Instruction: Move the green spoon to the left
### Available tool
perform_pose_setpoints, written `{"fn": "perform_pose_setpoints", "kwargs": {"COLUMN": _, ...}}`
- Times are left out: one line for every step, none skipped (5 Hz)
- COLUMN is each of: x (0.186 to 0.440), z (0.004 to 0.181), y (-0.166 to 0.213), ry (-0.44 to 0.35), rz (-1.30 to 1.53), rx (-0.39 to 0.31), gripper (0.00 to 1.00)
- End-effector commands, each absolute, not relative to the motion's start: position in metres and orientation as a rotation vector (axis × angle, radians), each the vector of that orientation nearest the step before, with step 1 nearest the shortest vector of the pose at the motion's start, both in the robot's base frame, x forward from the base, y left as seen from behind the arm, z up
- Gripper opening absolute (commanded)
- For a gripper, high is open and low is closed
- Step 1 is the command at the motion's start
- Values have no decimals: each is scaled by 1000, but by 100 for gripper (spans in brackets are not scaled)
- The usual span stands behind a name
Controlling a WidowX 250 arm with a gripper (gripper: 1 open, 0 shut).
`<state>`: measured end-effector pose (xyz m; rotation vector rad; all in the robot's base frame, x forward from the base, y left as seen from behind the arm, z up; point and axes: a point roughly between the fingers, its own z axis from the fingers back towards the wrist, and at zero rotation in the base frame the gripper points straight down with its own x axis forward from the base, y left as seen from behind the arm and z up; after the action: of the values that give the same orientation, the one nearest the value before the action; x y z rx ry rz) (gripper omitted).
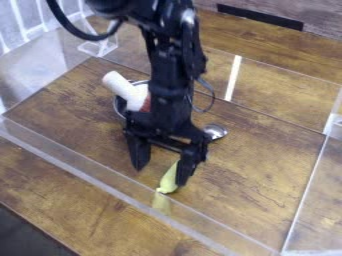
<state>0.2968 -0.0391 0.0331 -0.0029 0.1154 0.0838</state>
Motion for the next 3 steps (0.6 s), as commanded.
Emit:
{"fn": "perform_pose_setpoints", "kwargs": {"x": 307, "z": 40, "y": -46, "ry": 77, "rz": 77, "rx": -5, "gripper": 0}}
{"fn": "perform_pose_setpoints", "kwargs": {"x": 308, "z": 40, "y": -48, "ry": 77, "rz": 84, "rx": -4, "gripper": 0}}
{"fn": "perform_pose_setpoints", "kwargs": {"x": 305, "z": 44, "y": -48, "ry": 77, "rz": 93, "rx": -5, "gripper": 0}}
